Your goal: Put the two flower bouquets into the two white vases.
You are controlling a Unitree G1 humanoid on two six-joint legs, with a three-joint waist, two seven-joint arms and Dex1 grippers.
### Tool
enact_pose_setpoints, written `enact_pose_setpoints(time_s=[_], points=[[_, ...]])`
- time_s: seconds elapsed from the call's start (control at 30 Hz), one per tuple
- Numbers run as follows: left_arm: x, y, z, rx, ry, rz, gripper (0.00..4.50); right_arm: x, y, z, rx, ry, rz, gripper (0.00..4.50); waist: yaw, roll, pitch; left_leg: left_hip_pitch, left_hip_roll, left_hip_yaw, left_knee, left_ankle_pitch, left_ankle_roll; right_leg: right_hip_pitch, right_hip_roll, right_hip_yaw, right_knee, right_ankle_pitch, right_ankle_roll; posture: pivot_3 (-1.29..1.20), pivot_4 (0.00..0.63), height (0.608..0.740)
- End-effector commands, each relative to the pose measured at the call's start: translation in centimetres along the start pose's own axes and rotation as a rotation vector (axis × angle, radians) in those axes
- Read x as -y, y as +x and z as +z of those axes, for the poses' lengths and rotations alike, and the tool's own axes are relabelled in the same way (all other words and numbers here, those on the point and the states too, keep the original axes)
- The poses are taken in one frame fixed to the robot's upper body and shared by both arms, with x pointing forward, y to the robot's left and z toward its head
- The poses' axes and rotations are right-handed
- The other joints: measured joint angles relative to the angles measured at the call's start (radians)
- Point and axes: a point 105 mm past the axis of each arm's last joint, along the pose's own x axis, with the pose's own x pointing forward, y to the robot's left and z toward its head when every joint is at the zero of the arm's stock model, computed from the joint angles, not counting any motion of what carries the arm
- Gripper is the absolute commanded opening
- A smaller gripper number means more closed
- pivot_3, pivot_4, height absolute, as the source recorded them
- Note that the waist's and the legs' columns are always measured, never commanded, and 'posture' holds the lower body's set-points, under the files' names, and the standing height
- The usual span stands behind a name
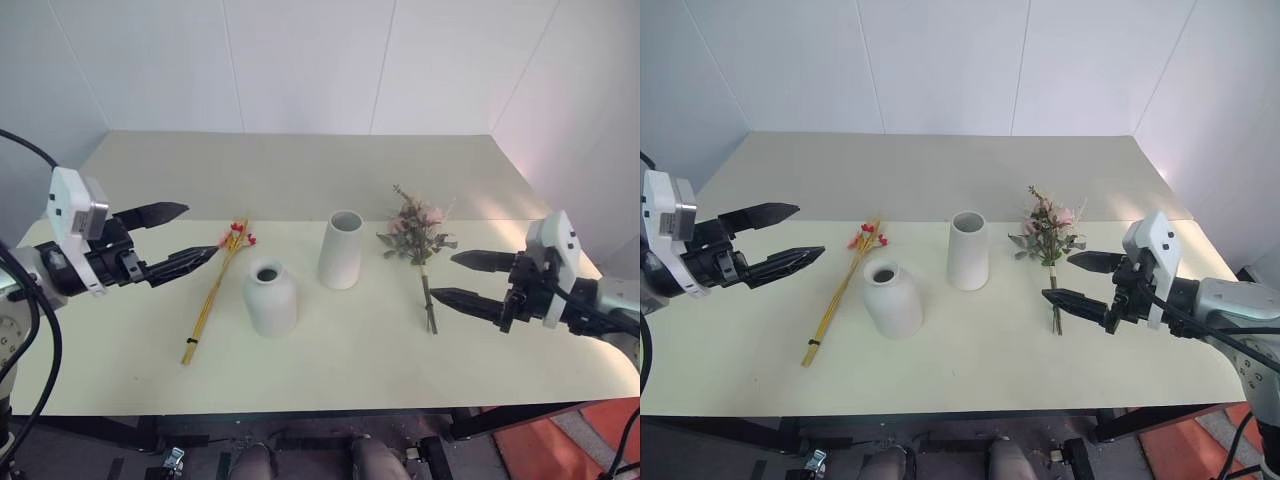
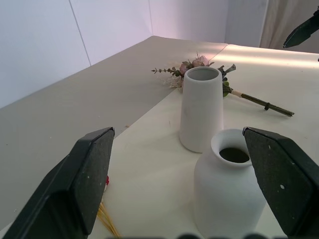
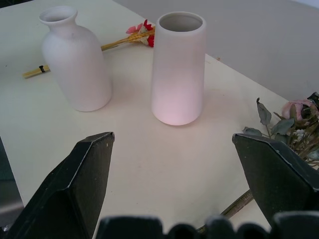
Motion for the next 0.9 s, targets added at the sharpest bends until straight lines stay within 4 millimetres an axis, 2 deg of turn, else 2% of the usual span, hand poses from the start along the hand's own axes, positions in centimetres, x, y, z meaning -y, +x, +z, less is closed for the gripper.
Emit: enact_pose_setpoints(time_s=[0.03,0.4,0.6,0.77,0.9], points=[[0.0,-0.3,1.0,0.001,0.049,-0.006,4.49,0.2,-0.7,1.2,0.02,-0.052,-0.02,4.5,0.0,0.0,0.0,0.0,0.0,0.0,0.0,0.0,0.0,0.0,0.0,0.0,0.0,0.0,0.0,0.0,0.15,0.74],[0.0,-0.2,1.3,0.007,0.059,-0.015,4.49,0.7,-0.5,1.4,0.016,-0.057,-0.033,4.5,0.0,0.0,0.0,0.0,0.0,0.0,0.0,0.0,0.0,0.0,0.0,0.0,0.0,0.0,0.0,0.0,0.15,0.74],[0.4,-0.2,1.3,0.019,0.064,-0.016,4.49,1.4,0.3,0.1,-0.097,-0.023,-0.046,4.5,0.0,0.0,0.0,0.0,0.0,0.0,0.0,0.0,0.0,0.0,0.0,0.0,0.0,-0.001,-0.001,0.0,0.15,0.74],[0.9,0.0,2.0,0.041,0.081,-0.044,4.49,3.1,0.9,-0.7,-0.194,0.059,-0.117,4.5,-0.001,0.0,0.0,0.0,0.0,0.0,0.0,0.0,0.0,0.0,0.0,0.0,0.0,-0.001,-0.001,0.0,0.15,0.74],[1.4,0.3,2.8,0.067,0.095,-0.083,4.49,5.5,2.5,-1.3,-0.32,0.227,-0.291,4.5,-0.006,0.0,0.0,0.0,0.0,0.0,0.0,0.0,0.0,-0.001,0.0,0.0,0.0,0.0,-0.002,0.0,0.15,0.74]])
